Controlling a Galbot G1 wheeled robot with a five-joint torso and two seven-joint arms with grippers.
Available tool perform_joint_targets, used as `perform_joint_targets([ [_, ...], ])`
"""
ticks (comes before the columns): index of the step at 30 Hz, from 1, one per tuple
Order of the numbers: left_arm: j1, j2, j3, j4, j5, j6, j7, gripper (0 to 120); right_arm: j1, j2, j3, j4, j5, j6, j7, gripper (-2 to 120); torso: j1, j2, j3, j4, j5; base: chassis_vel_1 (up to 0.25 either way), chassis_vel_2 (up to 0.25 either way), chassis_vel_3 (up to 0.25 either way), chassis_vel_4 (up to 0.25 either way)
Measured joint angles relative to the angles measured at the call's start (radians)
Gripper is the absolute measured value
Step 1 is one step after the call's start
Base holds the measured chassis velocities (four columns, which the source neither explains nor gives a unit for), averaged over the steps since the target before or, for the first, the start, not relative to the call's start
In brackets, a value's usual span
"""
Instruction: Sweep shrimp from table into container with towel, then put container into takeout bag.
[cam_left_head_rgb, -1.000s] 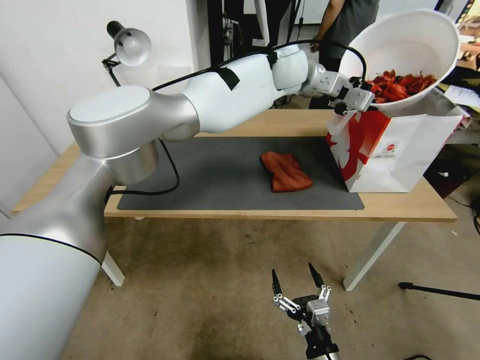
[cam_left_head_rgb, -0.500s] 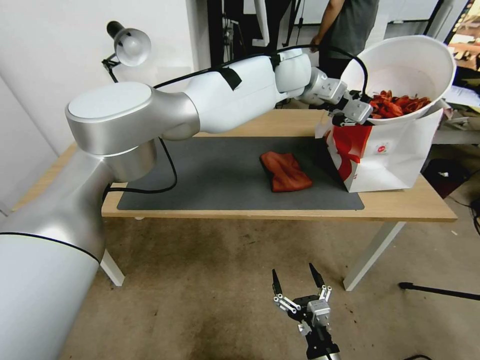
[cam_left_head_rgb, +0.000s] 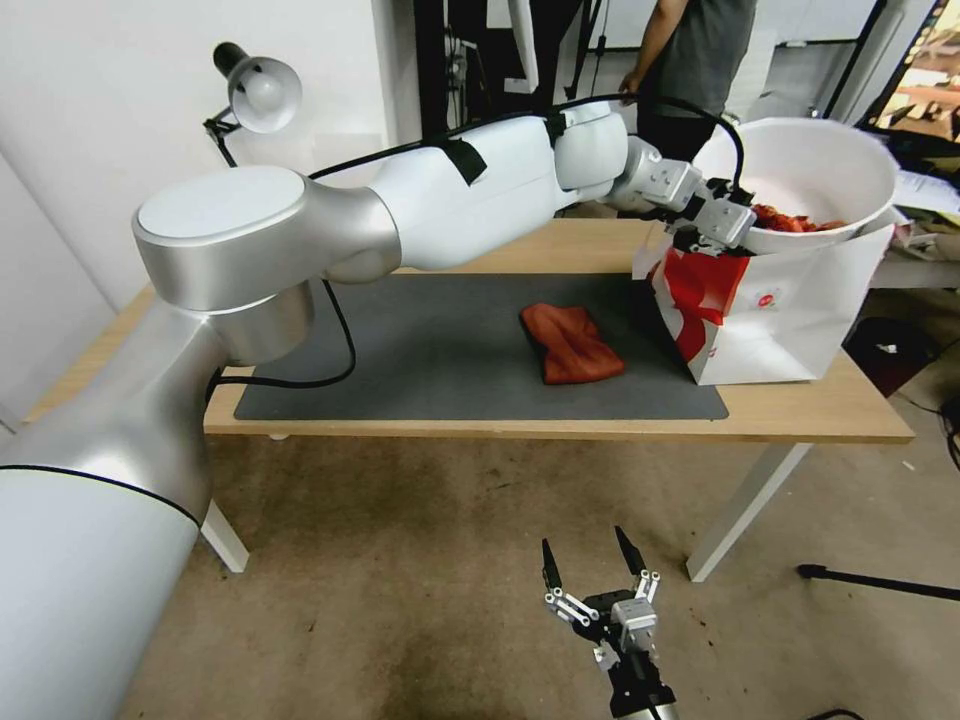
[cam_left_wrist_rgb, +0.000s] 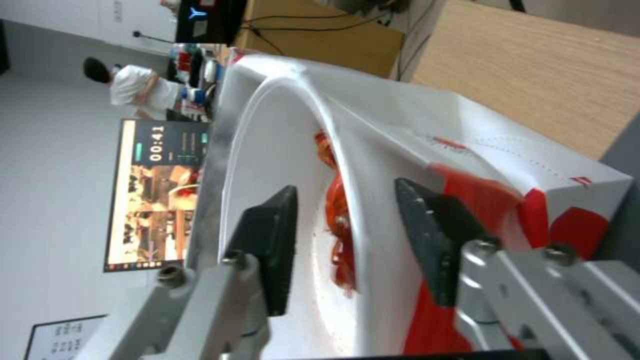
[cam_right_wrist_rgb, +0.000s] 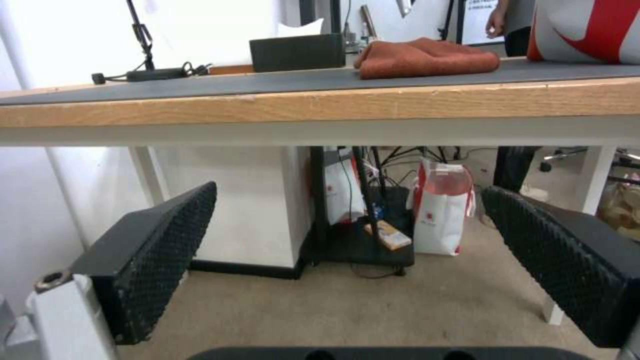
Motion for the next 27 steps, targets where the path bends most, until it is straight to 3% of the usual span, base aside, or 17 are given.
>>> perform_joint_targets([
  [5, 0.013, 0.000, -0.042, 0.002, -0.001, 0.000, -0.023, 67, 0.000, -0.008, -0.003, 0.004, 0.002, -0.001, 0.001, 100, 0.000, 0.000, 0.000, -0.0001, 0.0004, 0.000, 0.000, 0.000, 0.000],
  [10, 0.021, 0.000, -0.087, 0.013, -0.005, -0.001, -0.030, 81, 0.000, -0.015, -0.006, 0.007, 0.004, -0.003, 0.002, 100, 0.000, 0.000, 0.000, -0.0002, 0.0006, 0.000, 0.000, 0.000, 0.000],
  [14, -0.004, 0.000, -0.111, 0.018, -0.014, -0.002, -0.013, 97, 0.001, -0.017, -0.008, 0.010, 0.004, -0.004, 0.002, 100, 0.000, 0.000, 0.000, 0.0000, -0.0002, 0.000, 0.000, 0.000, 0.000],
  [18, -0.012, 0.000, -0.120, 0.030, -0.005, -0.019, 0.048, 100, 0.008, -0.018, -0.010, 0.011, 0.005, -0.006, 0.003, 100, 0.000, 0.000, 0.000, -0.0002, 0.0002, 0.000, 0.000, 0.000, 0.000],
  [22, 0.013, 0.003, -0.152, 0.048, 0.016, -0.033, 0.065, 100, 0.022, -0.025, -0.015, 0.004, 0.020, -0.010, 0.004, 100, 0.000, 0.000, 0.000, -0.0001, 0.0001, 0.000, 0.000, 0.000, 0.000],
  [25, 0.048, 0.017, -0.191, 0.054, 0.042, -0.040, 0.049, 100, 0.039, -0.035, -0.018, -0.006, 0.037, -0.019, 0.005, 100, 0.000, 0.000, 0.000, -0.0005, 0.0001, 0.000, 0.000, 0.000, 0.000],
  [27, 0.096, 0.052, -0.236, 0.051, 0.069, -0.042, -0.016, 100, 0.065, -0.046, -0.023, -0.022, 0.053, -0.029, 0.007, 100, 0.000, 0.000, 0.000, -0.0003, 0.0000, 0.000, 0.000, 0.000, 0.000],
])
